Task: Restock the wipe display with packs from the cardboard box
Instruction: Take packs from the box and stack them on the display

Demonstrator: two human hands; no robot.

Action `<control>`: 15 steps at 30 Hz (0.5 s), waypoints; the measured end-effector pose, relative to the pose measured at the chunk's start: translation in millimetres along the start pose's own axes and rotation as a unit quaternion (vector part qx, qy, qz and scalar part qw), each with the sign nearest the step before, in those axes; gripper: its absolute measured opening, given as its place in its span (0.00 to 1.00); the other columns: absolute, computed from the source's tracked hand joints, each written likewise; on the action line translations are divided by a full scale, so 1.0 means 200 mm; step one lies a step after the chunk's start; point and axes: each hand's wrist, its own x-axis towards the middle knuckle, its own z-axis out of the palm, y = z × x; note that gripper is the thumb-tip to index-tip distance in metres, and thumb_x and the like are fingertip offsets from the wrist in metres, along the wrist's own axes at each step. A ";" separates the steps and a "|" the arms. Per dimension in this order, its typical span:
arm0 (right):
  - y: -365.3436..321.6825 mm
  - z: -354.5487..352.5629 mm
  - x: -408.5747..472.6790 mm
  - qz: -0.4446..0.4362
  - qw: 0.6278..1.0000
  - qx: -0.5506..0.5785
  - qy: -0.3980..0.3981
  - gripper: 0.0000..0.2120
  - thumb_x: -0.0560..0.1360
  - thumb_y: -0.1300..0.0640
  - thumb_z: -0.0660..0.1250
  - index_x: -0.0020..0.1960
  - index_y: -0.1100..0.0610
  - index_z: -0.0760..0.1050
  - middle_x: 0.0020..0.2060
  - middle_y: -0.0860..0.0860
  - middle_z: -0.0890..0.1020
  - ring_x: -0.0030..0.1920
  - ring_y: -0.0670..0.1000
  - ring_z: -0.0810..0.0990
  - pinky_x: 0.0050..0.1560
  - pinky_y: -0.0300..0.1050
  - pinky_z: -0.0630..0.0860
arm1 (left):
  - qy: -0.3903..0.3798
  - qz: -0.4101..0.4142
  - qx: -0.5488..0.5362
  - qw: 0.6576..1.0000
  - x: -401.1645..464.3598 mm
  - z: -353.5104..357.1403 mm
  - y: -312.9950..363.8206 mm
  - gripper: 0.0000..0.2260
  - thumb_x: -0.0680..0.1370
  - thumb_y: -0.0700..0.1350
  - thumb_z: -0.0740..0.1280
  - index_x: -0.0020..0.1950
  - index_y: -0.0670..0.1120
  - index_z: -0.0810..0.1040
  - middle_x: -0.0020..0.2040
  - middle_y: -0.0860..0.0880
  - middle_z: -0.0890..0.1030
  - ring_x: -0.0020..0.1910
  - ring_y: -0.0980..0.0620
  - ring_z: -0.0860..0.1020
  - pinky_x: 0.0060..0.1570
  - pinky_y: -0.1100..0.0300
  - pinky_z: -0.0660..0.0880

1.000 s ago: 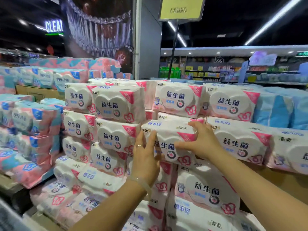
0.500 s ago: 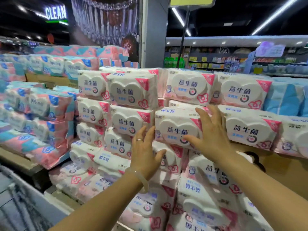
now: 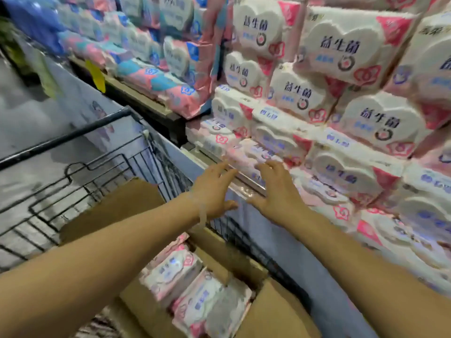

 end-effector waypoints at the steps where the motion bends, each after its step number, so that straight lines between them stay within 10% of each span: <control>1: -0.04 0.11 0.00 0.006 0.999 -0.002 -0.033 0.35 0.71 0.50 0.70 0.73 0.58 0.60 0.71 0.58 0.60 0.71 0.59 0.61 0.69 0.52 0.64 | -0.029 -0.018 0.005 0.999 -0.04 0.05 -0.08 0.37 0.75 0.56 0.68 0.77 0.49 0.53 0.79 0.46 0.49 0.77 0.43 0.50 0.74 0.49 0.54; 15: -0.16 1.48 -0.11 0.210 0.923 0.153 -0.283 0.26 0.71 0.53 0.71 0.64 0.63 0.67 0.64 0.61 0.68 0.65 0.58 0.67 0.61 0.45 0.66 | -0.255 -0.220 -0.032 0.941 -0.39 0.92 -0.96 0.34 0.74 0.56 0.67 0.75 0.46 0.59 0.76 0.42 0.56 0.75 0.42 0.57 0.72 0.53 0.60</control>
